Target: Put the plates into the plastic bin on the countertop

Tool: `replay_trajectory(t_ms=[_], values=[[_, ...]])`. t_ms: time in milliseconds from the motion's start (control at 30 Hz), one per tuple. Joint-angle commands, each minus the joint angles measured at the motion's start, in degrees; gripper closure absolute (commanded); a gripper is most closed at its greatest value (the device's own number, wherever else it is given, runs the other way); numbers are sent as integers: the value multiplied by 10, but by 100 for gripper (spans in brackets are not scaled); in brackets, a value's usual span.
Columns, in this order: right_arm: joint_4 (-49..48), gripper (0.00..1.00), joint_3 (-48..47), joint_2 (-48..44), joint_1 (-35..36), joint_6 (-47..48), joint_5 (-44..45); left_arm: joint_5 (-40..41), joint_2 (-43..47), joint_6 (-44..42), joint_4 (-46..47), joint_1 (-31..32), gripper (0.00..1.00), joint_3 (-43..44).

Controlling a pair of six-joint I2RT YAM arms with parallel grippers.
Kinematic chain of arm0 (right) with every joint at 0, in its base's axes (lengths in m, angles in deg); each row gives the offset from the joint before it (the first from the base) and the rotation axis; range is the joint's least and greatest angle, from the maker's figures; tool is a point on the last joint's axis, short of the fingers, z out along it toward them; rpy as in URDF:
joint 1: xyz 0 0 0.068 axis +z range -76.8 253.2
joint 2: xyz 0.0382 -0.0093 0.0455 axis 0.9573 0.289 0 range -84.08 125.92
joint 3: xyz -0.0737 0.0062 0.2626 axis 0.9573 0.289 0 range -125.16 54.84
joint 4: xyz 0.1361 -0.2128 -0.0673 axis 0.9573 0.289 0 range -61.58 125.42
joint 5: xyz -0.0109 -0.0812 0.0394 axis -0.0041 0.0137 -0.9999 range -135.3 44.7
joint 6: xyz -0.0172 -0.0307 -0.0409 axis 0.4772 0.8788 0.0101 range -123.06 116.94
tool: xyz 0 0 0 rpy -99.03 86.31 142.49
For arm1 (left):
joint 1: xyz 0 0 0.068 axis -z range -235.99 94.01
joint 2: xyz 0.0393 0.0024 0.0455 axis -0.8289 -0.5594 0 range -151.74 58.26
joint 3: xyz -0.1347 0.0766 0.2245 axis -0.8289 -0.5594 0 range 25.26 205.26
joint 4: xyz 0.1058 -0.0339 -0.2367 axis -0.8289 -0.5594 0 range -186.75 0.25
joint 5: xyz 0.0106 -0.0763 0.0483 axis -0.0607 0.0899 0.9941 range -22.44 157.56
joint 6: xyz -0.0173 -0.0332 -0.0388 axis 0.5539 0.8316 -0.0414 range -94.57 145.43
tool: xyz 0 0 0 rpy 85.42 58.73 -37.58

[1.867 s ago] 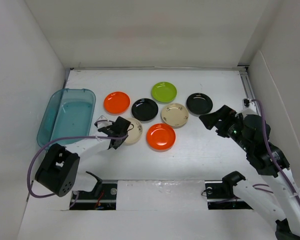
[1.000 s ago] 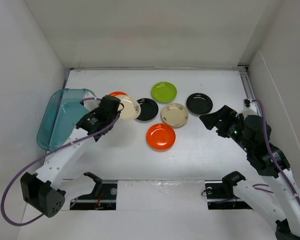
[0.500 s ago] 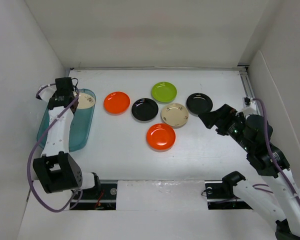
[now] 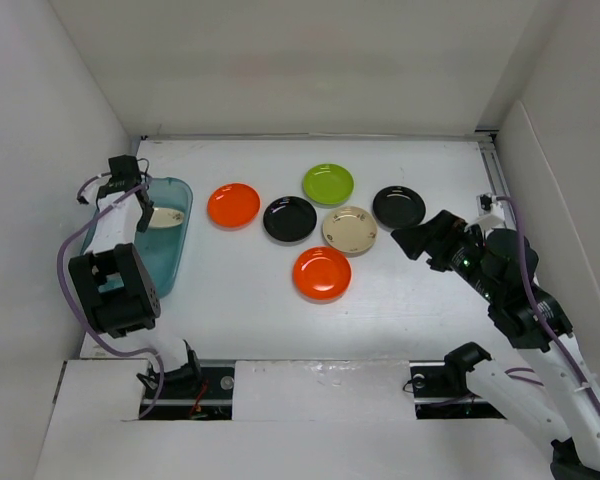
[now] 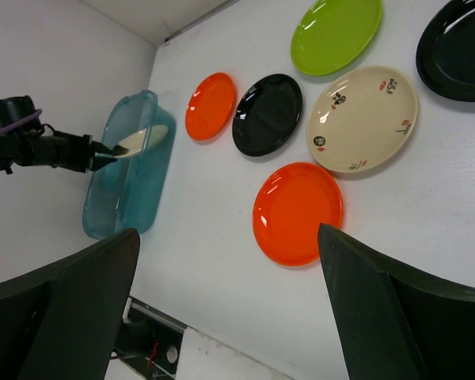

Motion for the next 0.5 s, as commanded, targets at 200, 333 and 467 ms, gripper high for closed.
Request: replay_trajectory(t_ms=[200,333,467], values=[[-48,0,-2,-8,-4,11,-44,-19,27,-18,12,9,35,32],[-53,0,-2,-8,-4,11,-50,-26,104,-56,35,36,0,32],[-46,0,-14,-3,-4,17,-45,-149,196,-119,109,75,0,0]])
